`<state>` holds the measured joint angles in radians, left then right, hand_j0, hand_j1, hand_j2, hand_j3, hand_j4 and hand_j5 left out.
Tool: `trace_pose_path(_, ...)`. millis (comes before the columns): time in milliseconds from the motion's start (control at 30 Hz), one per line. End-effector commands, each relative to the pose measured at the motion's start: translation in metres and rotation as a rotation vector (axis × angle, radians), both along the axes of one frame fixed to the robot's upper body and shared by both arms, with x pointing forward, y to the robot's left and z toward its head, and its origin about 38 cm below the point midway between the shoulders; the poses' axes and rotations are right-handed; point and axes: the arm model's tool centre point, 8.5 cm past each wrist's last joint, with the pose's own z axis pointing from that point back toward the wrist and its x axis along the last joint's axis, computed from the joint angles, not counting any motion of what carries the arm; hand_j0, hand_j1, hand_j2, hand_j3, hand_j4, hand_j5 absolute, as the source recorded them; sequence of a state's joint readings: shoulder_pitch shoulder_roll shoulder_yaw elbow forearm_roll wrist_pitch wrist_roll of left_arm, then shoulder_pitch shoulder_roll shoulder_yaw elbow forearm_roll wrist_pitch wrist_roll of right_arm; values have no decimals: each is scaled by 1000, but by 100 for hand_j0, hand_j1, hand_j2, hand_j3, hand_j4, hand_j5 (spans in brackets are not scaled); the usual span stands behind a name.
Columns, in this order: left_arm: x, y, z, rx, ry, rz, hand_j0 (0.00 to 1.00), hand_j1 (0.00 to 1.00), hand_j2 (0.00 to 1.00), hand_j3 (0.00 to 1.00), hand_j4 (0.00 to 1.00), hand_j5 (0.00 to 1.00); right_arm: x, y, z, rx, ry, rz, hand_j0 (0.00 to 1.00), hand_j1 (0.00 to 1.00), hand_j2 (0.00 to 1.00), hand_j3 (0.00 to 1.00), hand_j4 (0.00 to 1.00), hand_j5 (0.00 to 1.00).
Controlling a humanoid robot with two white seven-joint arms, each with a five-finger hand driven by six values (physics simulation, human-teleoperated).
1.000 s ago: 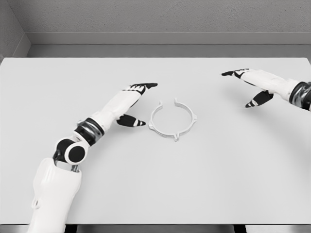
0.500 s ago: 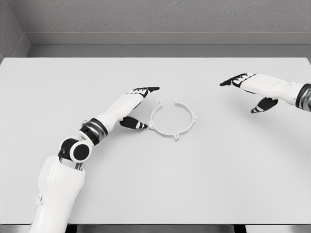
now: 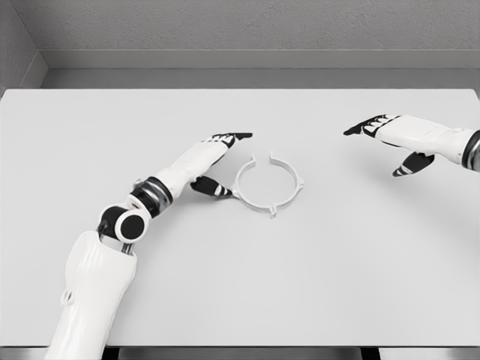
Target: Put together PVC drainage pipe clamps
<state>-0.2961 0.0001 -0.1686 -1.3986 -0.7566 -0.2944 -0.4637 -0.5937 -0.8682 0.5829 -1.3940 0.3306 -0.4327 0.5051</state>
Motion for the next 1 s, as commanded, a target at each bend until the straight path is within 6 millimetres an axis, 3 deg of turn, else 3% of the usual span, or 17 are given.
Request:
trace_pose_path(0, 0, -2, -4, -1, 14, -4, 100, 100, 100, 100, 100, 100, 0, -2, 2, 1, -1, -6, 100, 100, 100, 100, 100, 100)
trace_pose_path(733, 7, -15, 4, 21, 3, -30, 100, 100, 100, 100, 100, 100, -1, -5, 3, -3, -3, -8, 100, 100, 100, 100, 100, 100)
trace_pose_path(967, 8, -11, 8, -1, -1, -17, 100, 100, 100, 100, 100, 100, -1, -5, 3, -5, 0, -8, 100, 100, 100, 100, 100, 100)
